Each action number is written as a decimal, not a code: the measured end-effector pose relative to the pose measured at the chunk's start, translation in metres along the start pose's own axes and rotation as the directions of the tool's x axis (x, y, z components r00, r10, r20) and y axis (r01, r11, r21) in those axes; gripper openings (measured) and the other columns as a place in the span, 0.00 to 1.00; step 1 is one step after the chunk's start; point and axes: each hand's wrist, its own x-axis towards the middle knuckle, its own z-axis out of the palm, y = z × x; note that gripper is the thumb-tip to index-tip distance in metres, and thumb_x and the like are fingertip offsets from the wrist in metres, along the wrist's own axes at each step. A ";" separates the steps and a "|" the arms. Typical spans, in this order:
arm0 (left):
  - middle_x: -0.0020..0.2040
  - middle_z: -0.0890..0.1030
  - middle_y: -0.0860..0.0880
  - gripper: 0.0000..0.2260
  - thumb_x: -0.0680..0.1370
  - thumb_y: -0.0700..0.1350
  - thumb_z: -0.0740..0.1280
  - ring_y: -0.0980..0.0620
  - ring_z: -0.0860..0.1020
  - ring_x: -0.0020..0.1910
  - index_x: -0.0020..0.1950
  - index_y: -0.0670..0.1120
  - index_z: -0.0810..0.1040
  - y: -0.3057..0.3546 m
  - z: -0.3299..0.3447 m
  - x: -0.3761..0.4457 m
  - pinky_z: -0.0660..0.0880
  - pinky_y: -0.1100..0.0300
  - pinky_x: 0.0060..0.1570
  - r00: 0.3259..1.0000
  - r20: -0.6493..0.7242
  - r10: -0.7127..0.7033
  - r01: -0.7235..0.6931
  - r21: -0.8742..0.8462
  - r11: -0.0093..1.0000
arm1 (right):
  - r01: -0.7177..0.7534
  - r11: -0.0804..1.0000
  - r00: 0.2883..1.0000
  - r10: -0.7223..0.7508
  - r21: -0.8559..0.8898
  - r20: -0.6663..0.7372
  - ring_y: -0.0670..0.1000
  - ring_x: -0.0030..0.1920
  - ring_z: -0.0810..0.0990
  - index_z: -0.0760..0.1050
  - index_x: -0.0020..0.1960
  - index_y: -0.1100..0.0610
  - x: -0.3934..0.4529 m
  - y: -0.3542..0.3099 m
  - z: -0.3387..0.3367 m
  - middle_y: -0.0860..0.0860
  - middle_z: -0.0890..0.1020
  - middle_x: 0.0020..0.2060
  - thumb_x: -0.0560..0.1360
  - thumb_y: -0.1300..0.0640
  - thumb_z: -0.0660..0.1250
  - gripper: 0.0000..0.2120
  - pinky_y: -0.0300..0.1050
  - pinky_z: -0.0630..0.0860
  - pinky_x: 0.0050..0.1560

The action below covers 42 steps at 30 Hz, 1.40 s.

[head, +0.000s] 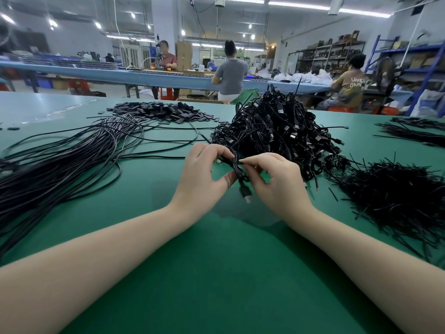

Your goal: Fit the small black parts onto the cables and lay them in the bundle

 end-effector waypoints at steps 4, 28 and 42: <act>0.47 0.72 0.55 0.06 0.73 0.48 0.73 0.59 0.71 0.50 0.43 0.52 0.77 0.002 0.002 0.000 0.66 0.67 0.50 0.998 -0.028 -0.052 0.051 -0.028 0.998 | 0.041 0.999 0.997 -0.043 -0.036 -0.062 0.54 0.37 0.79 0.82 0.44 0.63 0.000 -0.001 -0.001 0.53 0.82 0.37 0.72 0.65 0.69 0.04 0.50 0.77 0.39; 0.55 0.72 0.51 0.23 0.70 0.31 0.69 0.61 0.71 0.56 0.57 0.55 0.76 0.000 -0.001 0.001 0.67 0.74 0.50 0.995 0.021 0.095 -0.094 -0.031 0.995 | 0.089 0.959 0.986 -0.123 -0.268 -0.113 0.50 0.37 0.82 0.82 0.42 0.57 0.000 -0.003 0.003 0.47 0.83 0.36 0.74 0.59 0.68 0.05 0.50 0.71 0.42; 0.34 0.82 0.42 0.19 0.78 0.43 0.68 0.46 0.80 0.34 0.66 0.54 0.67 0.016 0.003 0.001 0.79 0.54 0.38 0.910 0.132 -0.394 0.401 -0.523 0.752 | 0.288 0.842 0.907 -0.392 -0.457 -0.152 0.50 0.34 0.81 0.83 0.40 0.53 0.003 0.000 -0.001 0.45 0.83 0.36 0.74 0.59 0.70 0.06 0.49 0.65 0.41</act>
